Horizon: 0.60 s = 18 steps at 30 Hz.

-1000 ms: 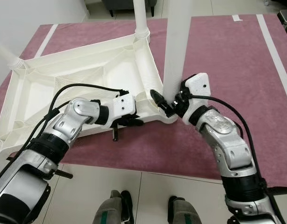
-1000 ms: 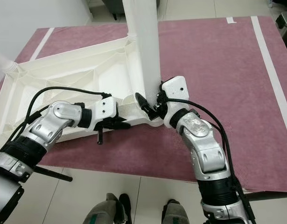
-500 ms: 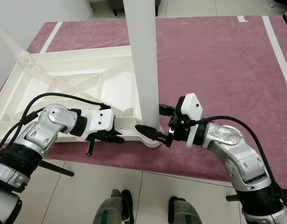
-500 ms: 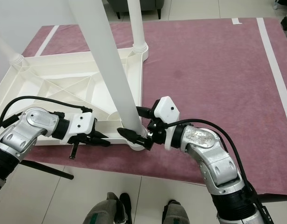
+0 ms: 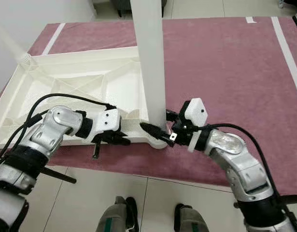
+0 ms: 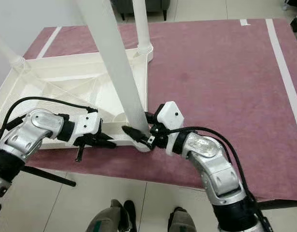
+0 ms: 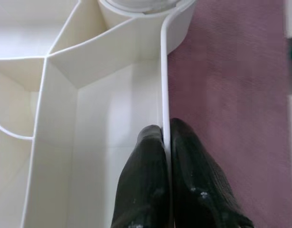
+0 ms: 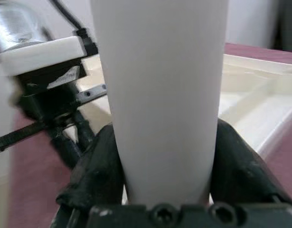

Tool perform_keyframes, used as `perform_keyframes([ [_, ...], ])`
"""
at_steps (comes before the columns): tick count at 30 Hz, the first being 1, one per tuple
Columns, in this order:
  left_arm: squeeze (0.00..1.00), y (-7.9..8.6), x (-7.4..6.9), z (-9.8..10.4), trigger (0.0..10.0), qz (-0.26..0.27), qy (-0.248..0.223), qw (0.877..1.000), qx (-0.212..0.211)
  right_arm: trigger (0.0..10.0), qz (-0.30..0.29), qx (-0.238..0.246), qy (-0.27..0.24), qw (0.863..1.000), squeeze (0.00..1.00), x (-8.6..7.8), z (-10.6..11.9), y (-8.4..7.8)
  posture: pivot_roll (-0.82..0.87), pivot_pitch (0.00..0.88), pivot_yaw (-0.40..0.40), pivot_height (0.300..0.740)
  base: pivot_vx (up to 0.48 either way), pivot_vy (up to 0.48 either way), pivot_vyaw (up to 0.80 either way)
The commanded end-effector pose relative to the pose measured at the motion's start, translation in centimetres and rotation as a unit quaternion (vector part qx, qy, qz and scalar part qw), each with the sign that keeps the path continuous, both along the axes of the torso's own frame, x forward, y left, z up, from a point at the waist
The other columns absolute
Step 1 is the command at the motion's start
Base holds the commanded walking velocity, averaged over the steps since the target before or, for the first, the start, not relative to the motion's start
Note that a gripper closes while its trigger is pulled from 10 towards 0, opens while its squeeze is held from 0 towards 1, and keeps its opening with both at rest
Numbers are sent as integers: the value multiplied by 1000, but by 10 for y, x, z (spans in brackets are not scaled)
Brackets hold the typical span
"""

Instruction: Building children table

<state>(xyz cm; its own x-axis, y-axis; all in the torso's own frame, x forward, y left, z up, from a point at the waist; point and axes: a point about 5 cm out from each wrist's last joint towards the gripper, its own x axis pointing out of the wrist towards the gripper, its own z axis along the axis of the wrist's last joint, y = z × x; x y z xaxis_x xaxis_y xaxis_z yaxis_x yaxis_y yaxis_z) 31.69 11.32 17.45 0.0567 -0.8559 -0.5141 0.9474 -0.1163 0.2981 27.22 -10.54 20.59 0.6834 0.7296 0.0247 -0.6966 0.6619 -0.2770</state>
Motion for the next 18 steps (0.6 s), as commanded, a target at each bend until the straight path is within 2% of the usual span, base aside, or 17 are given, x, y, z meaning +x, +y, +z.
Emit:
perform_keyframes([
  [1, 0, -21, -4, 12, 0, -52, -12, 998, -31, 0, -110, -32, 69, 991, 0, 15, -32, -12, -40, 181, 164, 740, 0, 0, 0],
  [2, 0, -21, -4, 12, 0, -52, -12, 998, -31, 0, -110, -32, 69, 991, 0, 15, -32, -12, -40, 181, 164, 740, 0, 0, 0],
  [4, 0, -32, 4, 14, 0, -31, -16, 998, -52, 0, -201, -32, 87, 975, 0, 22, -42, -20, -43, 182, 162, 740, 0, 0, 0],
  [5, 0, -32, 4, 14, 0, -31, -16, 998, -52, 0, -201, -32, 87, 975, 0, 22, -42, -20, -43, 182, 162, 740, 0, 0, 0],
  [6, 0, -39, 9, 16, 0, -20, -20, 998, -62, 0, -255, -27, 100, 961, 0, 25, -47, -25, -43, 182, 162, 740, 0, 0, 0],
  [7, 0, -39, 9, 16, 0, -20, -20, 998, -62, 0, -255, -27, 100, 961, 0, 25, -47, -25, -43, 182, 162, 740, 0, 0, 0],
  [9, 0, -57, 20, 22, 0, 7, -29, 996, -84, 0, -380, -6, 122, 917, 0, 29, -56, -36, -50, 182, 166, 740, 0, 0, 0],
  [10, 0, -57, 20, 22, 0, 7, -29, 996, -84, 0, -380, -6, 122, 917, 0, 29, -56, -36, -50, 182, 166, 740, 0, 0, 0],
  [12, 0, -70, 25, 25, 0, 21, -32, 995, -96, 0, -442, 10, 131, 887, 0, 29, -61, -38, -53, 181, 170, 740, 0, 0, 0],
  [13, 0, -70, 25, 25, 0, 21, -32, 995, -96, 0, -442, 10, 131, 887, 0, 29, -61, -38, -53, 181, 170, 740, 0, 0, 0],
  [15, 0, -77, 26, 26, 0, 25, -29, 994, -105, 0, -459, 23, 127, 879, 0, 29, -60, -33, -57, 183, 173, 740, 0, 0, 0],
  [18, 0, -79, 26, 26, 0, 24, -28, 994, -108, 0, -461, 29, 120, 879, 0, 29, -58, -30, -60, 183, 179, 740, 0, 0, 0],
])
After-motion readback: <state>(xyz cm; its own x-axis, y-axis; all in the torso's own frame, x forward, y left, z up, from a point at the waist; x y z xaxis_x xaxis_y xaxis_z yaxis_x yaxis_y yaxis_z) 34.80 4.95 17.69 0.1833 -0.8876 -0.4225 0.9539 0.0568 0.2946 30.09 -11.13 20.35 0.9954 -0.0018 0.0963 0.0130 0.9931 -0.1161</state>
